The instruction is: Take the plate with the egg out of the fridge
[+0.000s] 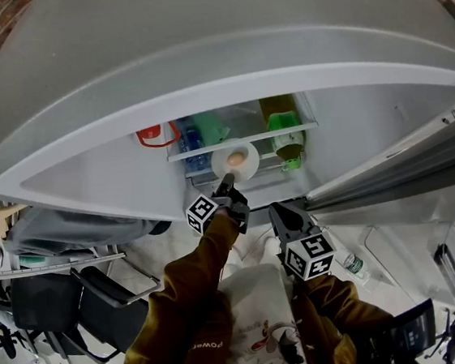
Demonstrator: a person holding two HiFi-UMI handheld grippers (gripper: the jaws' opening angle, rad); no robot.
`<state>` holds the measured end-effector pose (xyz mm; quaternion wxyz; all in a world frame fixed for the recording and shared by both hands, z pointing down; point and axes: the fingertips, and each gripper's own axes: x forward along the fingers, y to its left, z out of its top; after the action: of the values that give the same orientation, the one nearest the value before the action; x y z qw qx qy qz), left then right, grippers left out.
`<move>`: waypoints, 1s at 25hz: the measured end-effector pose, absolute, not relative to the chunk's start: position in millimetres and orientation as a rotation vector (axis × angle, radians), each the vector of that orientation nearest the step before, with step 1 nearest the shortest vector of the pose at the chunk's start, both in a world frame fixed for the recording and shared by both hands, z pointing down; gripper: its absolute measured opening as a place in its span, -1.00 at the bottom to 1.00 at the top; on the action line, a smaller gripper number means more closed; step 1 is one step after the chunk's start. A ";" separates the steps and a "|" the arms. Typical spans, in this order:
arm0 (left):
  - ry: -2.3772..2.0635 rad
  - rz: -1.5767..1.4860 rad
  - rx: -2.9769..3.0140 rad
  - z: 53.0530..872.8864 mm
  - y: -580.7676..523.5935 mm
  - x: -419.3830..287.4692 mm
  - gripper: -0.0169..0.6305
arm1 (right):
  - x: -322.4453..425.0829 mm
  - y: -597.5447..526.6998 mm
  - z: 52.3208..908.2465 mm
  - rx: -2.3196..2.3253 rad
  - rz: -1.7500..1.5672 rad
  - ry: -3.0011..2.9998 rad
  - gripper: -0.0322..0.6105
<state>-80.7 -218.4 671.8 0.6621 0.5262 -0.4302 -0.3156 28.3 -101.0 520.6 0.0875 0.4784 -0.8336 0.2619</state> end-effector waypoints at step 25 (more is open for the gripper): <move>-0.969 -0.724 1.211 658.2 -204.9 -82.6 -0.85 | 21.4 -94.1 517.1 1.392 0.772 -2.509 -0.88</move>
<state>-82.6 -204.9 658.2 0.6556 0.5341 -0.4277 -0.3193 21.4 -94.1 517.1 0.0851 0.4667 -0.8413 0.2590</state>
